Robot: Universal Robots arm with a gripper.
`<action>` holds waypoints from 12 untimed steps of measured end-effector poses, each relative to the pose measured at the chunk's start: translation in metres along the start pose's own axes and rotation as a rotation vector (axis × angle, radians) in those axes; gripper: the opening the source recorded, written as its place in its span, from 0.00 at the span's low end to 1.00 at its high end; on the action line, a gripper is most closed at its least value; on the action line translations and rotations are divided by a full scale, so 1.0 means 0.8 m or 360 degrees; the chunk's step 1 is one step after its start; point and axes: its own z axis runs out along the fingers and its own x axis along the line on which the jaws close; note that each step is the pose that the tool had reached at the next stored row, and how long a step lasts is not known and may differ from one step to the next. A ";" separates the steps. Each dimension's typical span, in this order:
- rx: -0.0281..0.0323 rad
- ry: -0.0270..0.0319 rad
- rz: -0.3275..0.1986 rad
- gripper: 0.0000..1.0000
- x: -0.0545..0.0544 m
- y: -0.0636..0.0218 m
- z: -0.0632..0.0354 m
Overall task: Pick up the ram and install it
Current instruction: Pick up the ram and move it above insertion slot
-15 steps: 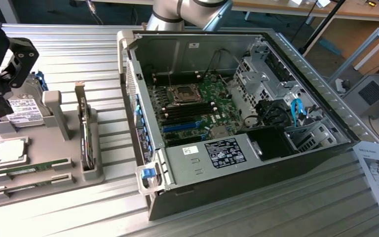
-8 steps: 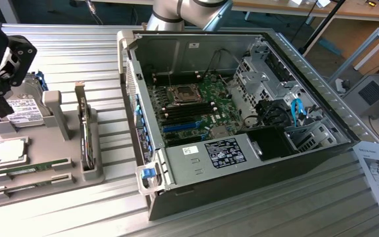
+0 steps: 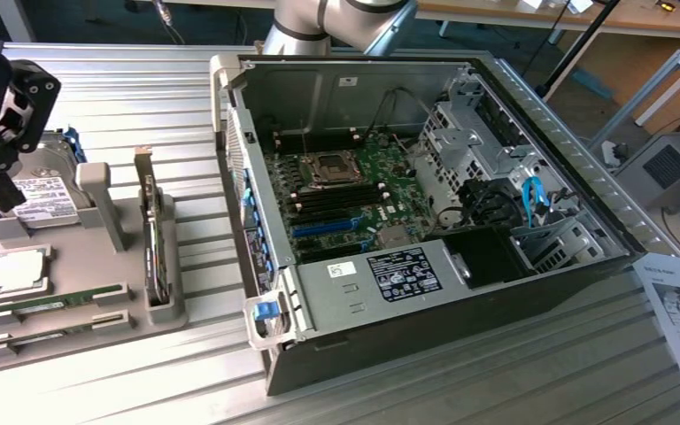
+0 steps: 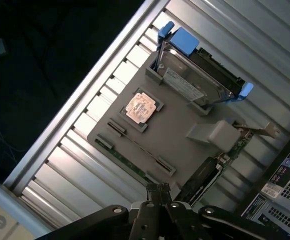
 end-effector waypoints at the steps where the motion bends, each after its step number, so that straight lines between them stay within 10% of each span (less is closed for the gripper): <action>1: -0.00003 0.00006 -0.0028 0.11 0.000 0.000 0.000; 12: -0.00024 0.00078 -0.0298 0.11 0.000 0.000 0.001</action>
